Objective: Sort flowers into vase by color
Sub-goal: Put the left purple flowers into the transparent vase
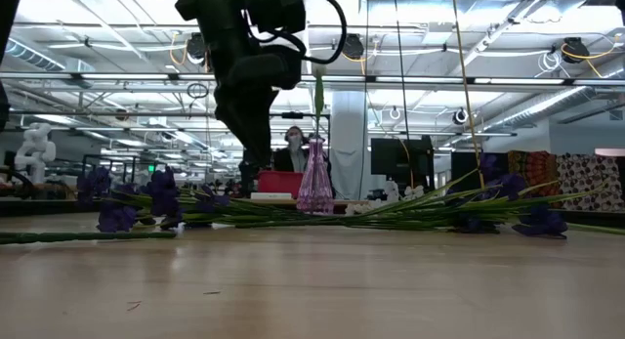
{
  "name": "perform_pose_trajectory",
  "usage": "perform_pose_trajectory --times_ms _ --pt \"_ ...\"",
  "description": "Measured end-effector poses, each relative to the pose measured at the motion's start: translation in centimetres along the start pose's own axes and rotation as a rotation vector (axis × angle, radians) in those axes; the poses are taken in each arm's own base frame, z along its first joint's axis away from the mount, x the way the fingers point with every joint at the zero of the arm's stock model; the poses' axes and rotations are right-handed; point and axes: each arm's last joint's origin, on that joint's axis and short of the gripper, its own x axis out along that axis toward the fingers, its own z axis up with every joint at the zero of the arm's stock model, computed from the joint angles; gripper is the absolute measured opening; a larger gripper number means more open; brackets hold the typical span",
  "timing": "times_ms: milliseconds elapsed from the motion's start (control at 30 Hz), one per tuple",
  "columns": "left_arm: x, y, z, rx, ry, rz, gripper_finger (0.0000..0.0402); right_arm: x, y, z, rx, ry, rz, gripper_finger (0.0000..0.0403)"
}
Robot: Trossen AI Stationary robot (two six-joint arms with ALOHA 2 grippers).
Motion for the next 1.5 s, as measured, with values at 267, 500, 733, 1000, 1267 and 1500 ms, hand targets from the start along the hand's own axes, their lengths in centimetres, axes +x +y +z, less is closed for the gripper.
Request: perform_pose_trajectory --times_ms 267,500,733,1000,1267,1500 --pt "1.6 0.0 -0.3 0.073 0.083 -0.053 0.0143 0.0 0.2 -0.2 0.012 0.011 0.015 0.0002" --pt "3.6 -0.2 -0.3 0.093 0.124 -0.069 0.0143 0.5 0.5 -0.6 0.007 0.002 0.003 0.0002" --pt "5.6 -0.2 -0.8 0.093 0.197 -0.066 0.0143 0.9 0.9 -0.9 0.0 0.004 0.006 0.0002" --pt "6.2 -0.2 -0.9 0.093 0.211 -0.062 0.0143 1.3 1.2 -1.3 -0.005 -0.001 -0.001 0.0002" --pt "6.2 -0.2 -0.9 0.101 0.214 -0.062 0.0116 1.4 1.3 -1.4 -0.016 0.001 0.003 0.0002" --pt "6.0 -0.3 -0.9 0.092 0.212 -0.062 0.0012 1.4 1.3 -1.4 -0.096 0.004 0.006 0.0002"
